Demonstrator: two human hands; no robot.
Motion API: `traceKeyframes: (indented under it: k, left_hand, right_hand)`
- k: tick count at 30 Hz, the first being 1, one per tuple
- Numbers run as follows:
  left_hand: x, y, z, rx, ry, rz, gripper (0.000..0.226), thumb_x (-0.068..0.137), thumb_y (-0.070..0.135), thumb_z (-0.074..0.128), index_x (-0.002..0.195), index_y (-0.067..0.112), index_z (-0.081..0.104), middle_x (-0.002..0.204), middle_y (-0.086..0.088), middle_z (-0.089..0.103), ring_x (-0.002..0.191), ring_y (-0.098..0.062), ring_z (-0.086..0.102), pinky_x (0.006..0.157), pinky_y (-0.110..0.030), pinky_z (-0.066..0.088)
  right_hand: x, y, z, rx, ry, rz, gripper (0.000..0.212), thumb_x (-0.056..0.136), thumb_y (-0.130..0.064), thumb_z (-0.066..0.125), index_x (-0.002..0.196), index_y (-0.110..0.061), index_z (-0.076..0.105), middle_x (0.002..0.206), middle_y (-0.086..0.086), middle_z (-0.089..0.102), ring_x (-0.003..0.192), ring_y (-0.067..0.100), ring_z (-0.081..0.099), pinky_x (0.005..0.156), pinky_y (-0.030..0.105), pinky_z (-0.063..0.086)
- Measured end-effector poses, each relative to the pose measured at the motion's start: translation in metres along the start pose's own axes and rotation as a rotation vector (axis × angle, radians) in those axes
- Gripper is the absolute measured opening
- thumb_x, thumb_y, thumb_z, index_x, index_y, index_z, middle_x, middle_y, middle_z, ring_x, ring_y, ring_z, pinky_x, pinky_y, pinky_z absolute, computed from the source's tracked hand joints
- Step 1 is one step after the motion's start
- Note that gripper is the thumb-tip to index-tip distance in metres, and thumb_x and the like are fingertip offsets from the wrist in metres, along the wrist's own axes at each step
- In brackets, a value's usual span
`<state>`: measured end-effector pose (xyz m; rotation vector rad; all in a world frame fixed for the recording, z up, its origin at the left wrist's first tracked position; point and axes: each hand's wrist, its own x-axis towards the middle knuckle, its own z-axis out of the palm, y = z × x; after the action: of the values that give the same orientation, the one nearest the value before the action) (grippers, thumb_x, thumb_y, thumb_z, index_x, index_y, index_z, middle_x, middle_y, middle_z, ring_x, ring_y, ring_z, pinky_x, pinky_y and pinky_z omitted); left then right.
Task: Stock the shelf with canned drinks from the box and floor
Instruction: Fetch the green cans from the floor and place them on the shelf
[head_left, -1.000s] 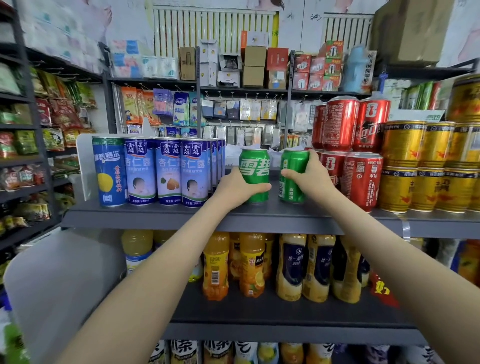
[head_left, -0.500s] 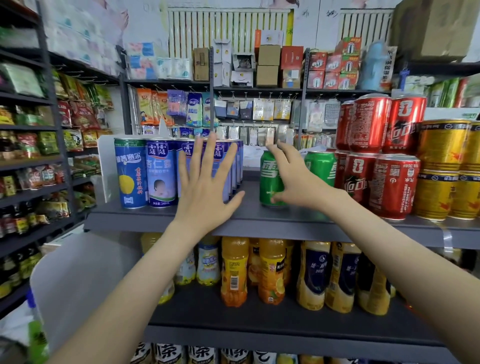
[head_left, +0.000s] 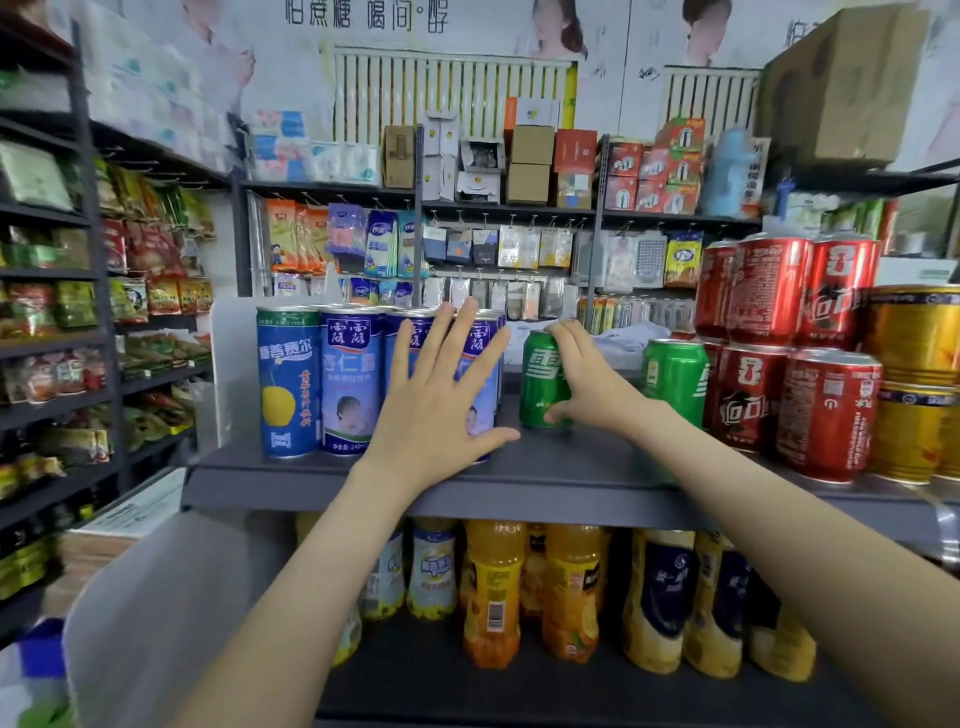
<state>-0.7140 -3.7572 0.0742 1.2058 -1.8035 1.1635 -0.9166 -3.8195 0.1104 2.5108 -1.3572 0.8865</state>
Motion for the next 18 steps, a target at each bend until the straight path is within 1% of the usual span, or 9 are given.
traceKeyframes:
  k: [2, 5, 7, 10, 13, 15, 18]
  left_hand:
    - [0.0, 0.0, 0.002, -0.011, 0.003, -0.003, 0.094, 0.076, 0.075, 0.039, 0.151, 0.024, 0.012, 0.157, -0.014, 0.006, 0.145, -0.032, 0.004, 0.113, -0.056, 0.002]
    - [0.0, 0.001, 0.004, -0.015, 0.003, -0.008, 0.094, 0.075, 0.073, 0.04, 0.151, 0.023, 0.015, 0.157, -0.016, 0.007, 0.145, -0.032, 0.004, 0.114, -0.057, 0.003]
    - [0.0, 0.002, 0.005, -0.014, 0.012, -0.007, 0.093, 0.075, 0.071, 0.041, 0.151, 0.022, 0.017, 0.157, -0.015, 0.006, 0.145, -0.032, 0.004, 0.114, -0.057, 0.005]
    - [-0.001, 0.003, 0.008, -0.028, 0.033, -0.011, 0.094, 0.073, 0.069, 0.049, 0.15, 0.022, 0.021, 0.157, -0.014, 0.006, 0.145, -0.032, 0.004, 0.113, -0.057, 0.005]
    - [-0.001, 0.003, 0.009, -0.036, 0.049, -0.015, 0.095, 0.071, 0.066, 0.053, 0.15, 0.022, 0.023, 0.157, -0.014, 0.006, 0.144, -0.033, 0.005, 0.113, -0.057, 0.005]
    - [0.0, 0.003, 0.009, -0.041, 0.049, -0.016, 0.092, 0.072, 0.066, 0.05, 0.149, 0.022, 0.024, 0.156, -0.015, 0.008, 0.144, -0.033, 0.005, 0.113, -0.056, 0.005]
    - [-0.001, 0.002, 0.009, -0.051, 0.038, -0.02, 0.089, 0.073, 0.066, 0.044, 0.149, 0.023, 0.024, 0.157, -0.015, 0.011, 0.144, -0.032, 0.004, 0.114, -0.056, 0.004]
  right_hand:
    - [0.01, 0.0, 0.006, 0.005, -0.009, 0.027, 0.112, 0.063, -0.011, 0.085, 0.146, -0.003, 0.012, 0.152, 0.011, 0.012, 0.142, 0.024, 0.011, 0.113, 0.026, 0.012]
    - [0.025, 0.003, 0.015, -0.026, -0.02, 0.076, 0.113, 0.063, -0.012, 0.085, 0.147, -0.004, 0.01, 0.153, 0.01, 0.009, 0.142, 0.026, 0.013, 0.114, 0.033, 0.02]
    - [0.034, 0.005, 0.021, -0.075, -0.018, 0.099, 0.115, 0.064, -0.014, 0.085, 0.148, -0.004, 0.008, 0.154, 0.012, 0.006, 0.144, 0.027, 0.009, 0.115, 0.034, 0.019]
    - [0.045, 0.009, 0.029, -0.12, -0.024, 0.134, 0.116, 0.066, -0.013, 0.084, 0.149, -0.005, 0.002, 0.156, 0.012, 0.001, 0.145, 0.026, 0.003, 0.115, 0.034, 0.018]
    - [0.053, 0.011, 0.033, -0.169, -0.046, 0.16, 0.115, 0.069, -0.013, 0.082, 0.15, -0.009, -0.001, 0.158, 0.009, -0.006, 0.145, 0.026, 0.007, 0.111, 0.038, 0.027]
    - [0.056, 0.013, 0.035, -0.212, -0.051, 0.165, 0.114, 0.07, -0.012, 0.081, 0.15, -0.01, -0.001, 0.158, 0.008, -0.008, 0.144, 0.027, 0.011, 0.107, 0.04, 0.033]
    - [0.057, 0.015, 0.038, -0.254, -0.038, 0.182, 0.114, 0.071, -0.01, 0.08, 0.15, -0.012, -0.002, 0.158, 0.007, -0.007, 0.144, 0.029, 0.012, 0.107, 0.044, 0.034]
